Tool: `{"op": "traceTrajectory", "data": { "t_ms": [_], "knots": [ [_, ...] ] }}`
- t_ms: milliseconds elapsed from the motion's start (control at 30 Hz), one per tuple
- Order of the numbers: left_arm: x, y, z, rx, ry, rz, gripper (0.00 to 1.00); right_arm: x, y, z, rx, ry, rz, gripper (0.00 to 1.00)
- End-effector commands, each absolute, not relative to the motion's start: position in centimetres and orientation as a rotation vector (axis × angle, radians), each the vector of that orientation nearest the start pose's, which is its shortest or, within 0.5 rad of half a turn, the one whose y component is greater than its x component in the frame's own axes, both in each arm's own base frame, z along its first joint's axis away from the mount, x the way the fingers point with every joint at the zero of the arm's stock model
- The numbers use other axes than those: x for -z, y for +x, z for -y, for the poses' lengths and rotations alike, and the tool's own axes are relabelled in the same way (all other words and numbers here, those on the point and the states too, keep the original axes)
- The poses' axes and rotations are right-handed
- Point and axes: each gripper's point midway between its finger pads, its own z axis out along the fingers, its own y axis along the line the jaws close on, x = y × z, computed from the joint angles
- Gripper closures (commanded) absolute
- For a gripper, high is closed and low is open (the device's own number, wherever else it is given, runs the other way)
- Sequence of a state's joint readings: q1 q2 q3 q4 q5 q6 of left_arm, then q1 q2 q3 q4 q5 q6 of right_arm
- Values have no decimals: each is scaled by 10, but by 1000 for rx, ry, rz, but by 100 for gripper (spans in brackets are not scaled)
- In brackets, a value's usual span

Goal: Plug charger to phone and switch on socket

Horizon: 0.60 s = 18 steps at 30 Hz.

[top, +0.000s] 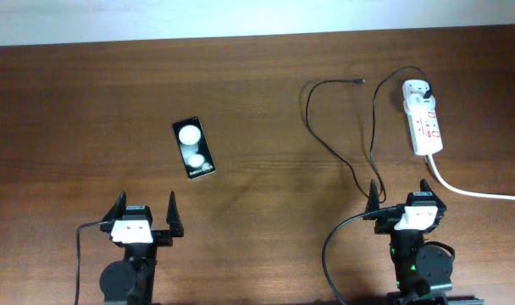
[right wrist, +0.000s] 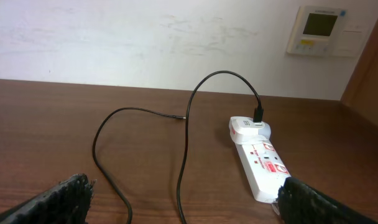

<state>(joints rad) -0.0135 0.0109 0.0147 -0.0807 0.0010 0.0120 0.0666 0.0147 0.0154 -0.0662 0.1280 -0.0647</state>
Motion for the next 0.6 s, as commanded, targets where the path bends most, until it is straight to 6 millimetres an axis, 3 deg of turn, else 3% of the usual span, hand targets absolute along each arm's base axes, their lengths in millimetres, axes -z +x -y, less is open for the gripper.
{"op": "traceTrajectory", "data": {
  "t_ms": [0,333,567],
  "knots": [
    [-156,246,4,-11,39,-1651,1,-159,246,6,113,-10,-1636,2],
    [-158,246,0,-26,25,-1645,1,-159,246,6,113,-10,-1636,2],
    [-182,247,0,-26,23,-1604,1,-159,246,6,113,-10,-1636,2]
  ]
}}
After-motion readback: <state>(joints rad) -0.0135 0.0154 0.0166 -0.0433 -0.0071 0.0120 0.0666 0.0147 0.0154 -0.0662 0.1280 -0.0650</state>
